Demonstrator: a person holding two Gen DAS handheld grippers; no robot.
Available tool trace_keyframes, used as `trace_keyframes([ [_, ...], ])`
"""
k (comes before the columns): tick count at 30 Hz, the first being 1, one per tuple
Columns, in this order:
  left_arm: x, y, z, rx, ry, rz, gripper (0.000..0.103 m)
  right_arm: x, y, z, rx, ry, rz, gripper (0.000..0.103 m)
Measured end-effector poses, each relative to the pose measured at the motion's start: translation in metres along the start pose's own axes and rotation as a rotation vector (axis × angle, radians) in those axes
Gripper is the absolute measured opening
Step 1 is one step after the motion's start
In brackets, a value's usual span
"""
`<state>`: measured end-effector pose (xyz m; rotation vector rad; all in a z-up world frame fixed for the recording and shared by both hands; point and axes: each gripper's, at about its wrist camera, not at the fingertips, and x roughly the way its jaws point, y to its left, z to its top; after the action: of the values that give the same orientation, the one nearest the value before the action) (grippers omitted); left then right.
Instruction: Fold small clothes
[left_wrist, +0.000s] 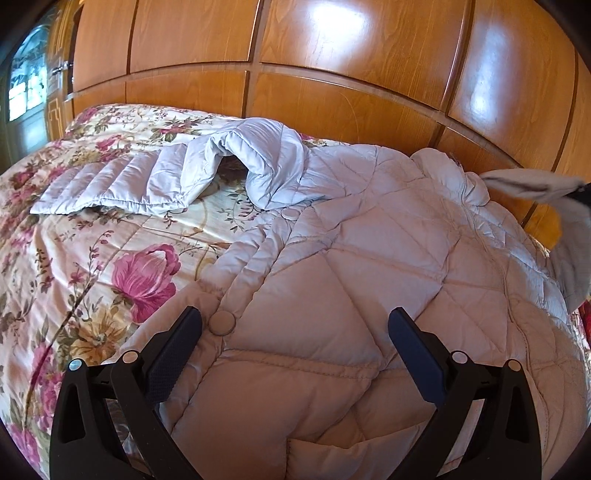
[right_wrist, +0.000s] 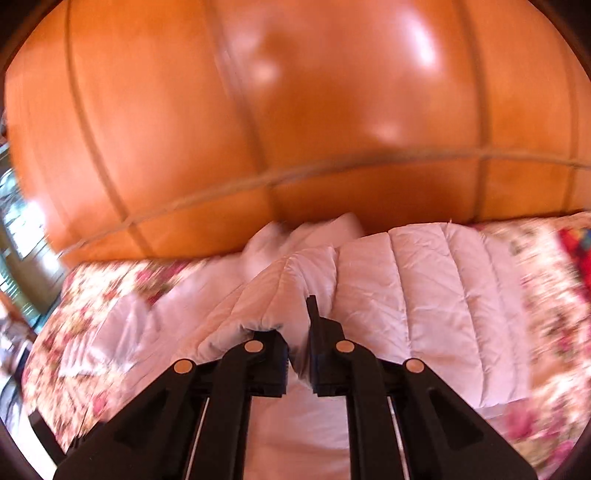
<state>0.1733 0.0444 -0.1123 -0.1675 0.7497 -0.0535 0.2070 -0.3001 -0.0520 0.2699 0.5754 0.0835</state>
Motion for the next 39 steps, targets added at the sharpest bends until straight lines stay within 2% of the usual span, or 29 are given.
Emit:
trace_keyframes([
  [3, 0.000, 0.002, 0.000, -0.008, 0.000, -0.008, 0.100, 0.027, 0.029, -0.030, -0.073, 0.099, 0.060, 0.024],
  [5, 0.000, 0.004, 0.001, -0.017, 0.002, -0.019, 0.100, 0.040, 0.035, -0.047, -0.113, 0.169, 0.057, 0.050],
  [7, 0.000, 0.005, 0.001, -0.023, 0.008, -0.027, 0.100, 0.038, 0.028, -0.058, -0.101, 0.206, 0.085, 0.059],
  [8, 0.001, 0.005, 0.002, -0.025, 0.020, -0.030, 0.100, 0.032, 0.018, -0.062, -0.067, 0.206, 0.108, 0.064],
  [11, 0.003, 0.003, 0.008, -0.026, 0.072, -0.030, 0.100, 0.005, -0.013, -0.068, 0.015, 0.186, 0.164, 0.071],
  [14, -0.011, 0.006, 0.020, -0.078, 0.052, -0.083, 0.100, -0.017, -0.036, -0.074, 0.037, 0.160, 0.165, 0.071],
  [16, -0.020, 0.005, 0.029, -0.134, 0.042, -0.169, 0.100, -0.034, -0.054, -0.080, 0.050, 0.139, 0.165, 0.072],
  [19, -0.016, -0.009, 0.045, -0.165, 0.099, -0.283, 0.099, -0.043, -0.078, -0.087, 0.092, 0.120, 0.130, 0.072],
  [20, -0.012, -0.016, 0.049, -0.155, 0.111, -0.301, 0.094, -0.044, -0.087, -0.089, 0.118, 0.119, 0.117, 0.071],
  [21, -0.008, -0.022, 0.053, -0.140, 0.125, -0.306, 0.083, -0.045, -0.100, -0.089, 0.163, 0.117, 0.103, 0.069],
  [23, 0.011, -0.038, 0.061, -0.128, 0.189, -0.324, 0.070, -0.048, -0.123, -0.089, 0.277, 0.111, 0.103, 0.064],
  [25, 0.035, -0.045, 0.065, -0.172, 0.269, -0.350, 0.065, -0.052, -0.141, -0.090, 0.357, 0.101, 0.110, 0.062],
  [26, 0.042, -0.047, 0.066, -0.179, 0.288, -0.357, 0.056, -0.054, -0.148, -0.090, 0.383, 0.096, 0.106, 0.061],
  [28, 0.062, -0.054, 0.066, -0.178, 0.338, -0.333, 0.051, -0.056, -0.159, -0.088, 0.412, 0.090, 0.098, 0.060],
  [29, 0.067, -0.057, 0.066, -0.170, 0.341, -0.335, 0.051, -0.056, -0.164, -0.087, 0.425, 0.087, 0.097, 0.060],
  [31, 0.074, -0.064, 0.066, -0.139, 0.330, -0.346, 0.037, -0.055, -0.175, -0.085, 0.469, 0.081, 0.093, 0.060],
  [33, 0.077, -0.069, 0.067, -0.139, 0.337, -0.357, 0.009, -0.049, -0.183, -0.083, 0.529, 0.074, 0.099, 0.060],
  [36, 0.069, -0.076, 0.077, -0.091, 0.288, -0.370, 0.003, -0.043, -0.207, -0.081, 0.677, 0.054, 0.130, 0.058],
  [39, 0.053, -0.069, 0.099, -0.068, 0.182, -0.356, 0.003, -0.033, -0.220, -0.076, 0.784, 0.028, 0.144, 0.046],
])
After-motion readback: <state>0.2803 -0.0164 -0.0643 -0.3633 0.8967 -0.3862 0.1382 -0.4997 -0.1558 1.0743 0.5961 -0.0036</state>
